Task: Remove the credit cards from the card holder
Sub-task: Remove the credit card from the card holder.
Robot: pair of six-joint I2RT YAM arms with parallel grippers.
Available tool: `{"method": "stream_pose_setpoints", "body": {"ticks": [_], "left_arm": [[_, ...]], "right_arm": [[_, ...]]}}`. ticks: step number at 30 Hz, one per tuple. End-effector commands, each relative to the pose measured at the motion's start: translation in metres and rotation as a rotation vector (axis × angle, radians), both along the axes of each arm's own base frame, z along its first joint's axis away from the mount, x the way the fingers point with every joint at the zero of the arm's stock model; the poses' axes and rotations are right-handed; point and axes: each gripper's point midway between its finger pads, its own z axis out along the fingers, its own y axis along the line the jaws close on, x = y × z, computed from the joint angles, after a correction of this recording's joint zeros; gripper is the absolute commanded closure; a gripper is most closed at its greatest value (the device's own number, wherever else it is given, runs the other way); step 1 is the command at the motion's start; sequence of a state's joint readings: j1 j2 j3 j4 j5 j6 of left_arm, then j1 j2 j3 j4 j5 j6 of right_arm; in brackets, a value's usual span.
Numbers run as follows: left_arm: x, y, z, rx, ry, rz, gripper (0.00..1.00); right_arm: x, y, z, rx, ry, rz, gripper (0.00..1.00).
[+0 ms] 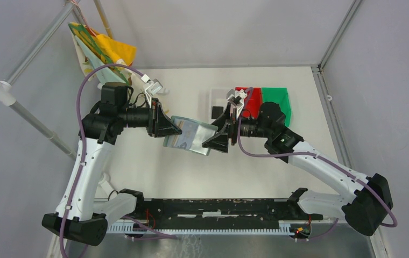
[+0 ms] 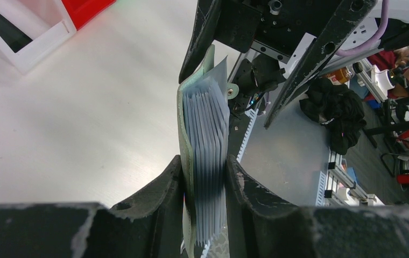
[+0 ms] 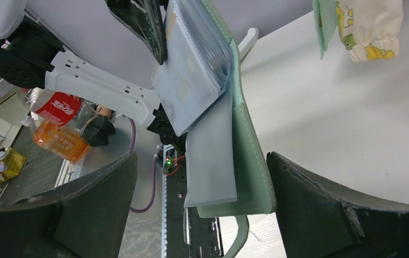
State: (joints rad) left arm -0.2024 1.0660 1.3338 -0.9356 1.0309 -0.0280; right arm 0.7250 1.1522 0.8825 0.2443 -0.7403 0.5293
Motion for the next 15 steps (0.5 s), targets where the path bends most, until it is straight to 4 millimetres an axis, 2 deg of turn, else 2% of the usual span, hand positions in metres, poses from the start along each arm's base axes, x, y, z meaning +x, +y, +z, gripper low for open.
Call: {"method": "stream_pose_setpoints", "body": {"ticks": [1,15], "left_arm": [[-0.0020,-0.0018,0.0098,-0.024,-0.092,-0.057,0.98],[-0.0114,-0.0012,0.0149,-0.025,-0.099,-0.091,0.98]], "right_arm": [[-0.0127,0.0029,0.0147,0.057,-0.048,0.065,0.06],[-0.0220,0.0054,0.0120,0.044,-0.065,0.102,0.02]]}}
